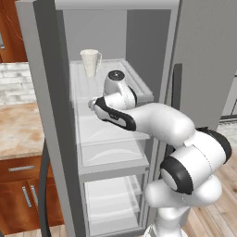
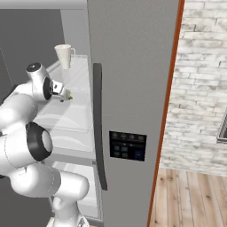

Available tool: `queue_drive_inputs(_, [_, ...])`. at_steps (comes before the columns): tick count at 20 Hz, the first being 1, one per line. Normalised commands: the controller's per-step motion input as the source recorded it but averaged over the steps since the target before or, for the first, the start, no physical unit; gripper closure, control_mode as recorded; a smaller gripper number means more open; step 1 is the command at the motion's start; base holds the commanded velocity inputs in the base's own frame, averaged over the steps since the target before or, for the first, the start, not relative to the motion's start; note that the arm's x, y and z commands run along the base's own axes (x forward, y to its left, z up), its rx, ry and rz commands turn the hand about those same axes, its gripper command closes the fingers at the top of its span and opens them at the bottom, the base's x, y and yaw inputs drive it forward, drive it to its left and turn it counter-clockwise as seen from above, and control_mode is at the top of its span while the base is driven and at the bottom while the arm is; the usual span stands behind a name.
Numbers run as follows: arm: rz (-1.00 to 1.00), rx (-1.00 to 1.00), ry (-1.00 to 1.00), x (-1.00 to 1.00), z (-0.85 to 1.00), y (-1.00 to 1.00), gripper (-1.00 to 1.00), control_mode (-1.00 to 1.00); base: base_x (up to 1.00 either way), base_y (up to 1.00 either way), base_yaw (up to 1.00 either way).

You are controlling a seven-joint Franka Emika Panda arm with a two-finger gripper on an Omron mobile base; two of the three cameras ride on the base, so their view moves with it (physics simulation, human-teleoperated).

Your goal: Fully open the fridge drawer.

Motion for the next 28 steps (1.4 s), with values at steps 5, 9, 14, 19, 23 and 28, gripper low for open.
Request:
queue_drive_inputs(5, [0.0, 0.0, -0.07, 0.36, -0.26, 0.08, -1.0, -1.0, 0.0, 0.0, 0.0])
queue_drive_inputs(9, [0.0, 0.0, 0.0, -0.07, -0.2, 0.0, -1.0, -1.0, 0.0, 0.0, 0.0])
queue_drive_inputs(14, [0.0, 0.01, 0.0, 0.01, 0.0, 0.0, -1.0, -1.0, 0.0, 0.0, 0.0])
queue_drive_inputs(19, [0.0, 0.0, 0.0, 0.29, -0.03, 0.0, -1.0, -1.0, 0.0, 0.0, 0.0])
queue_drive_inputs(23, [0.0, 0.0, 0.0, 0.07, -0.28, 0.0, -1.0, -1.0, 0.0, 0.0, 0.0])
queue_drive_inputs(28, [0.0, 0.0, 0.08, -0.39, -0.34, -0.03, -1.0, -1.0, 0.0, 0.0, 0.0])
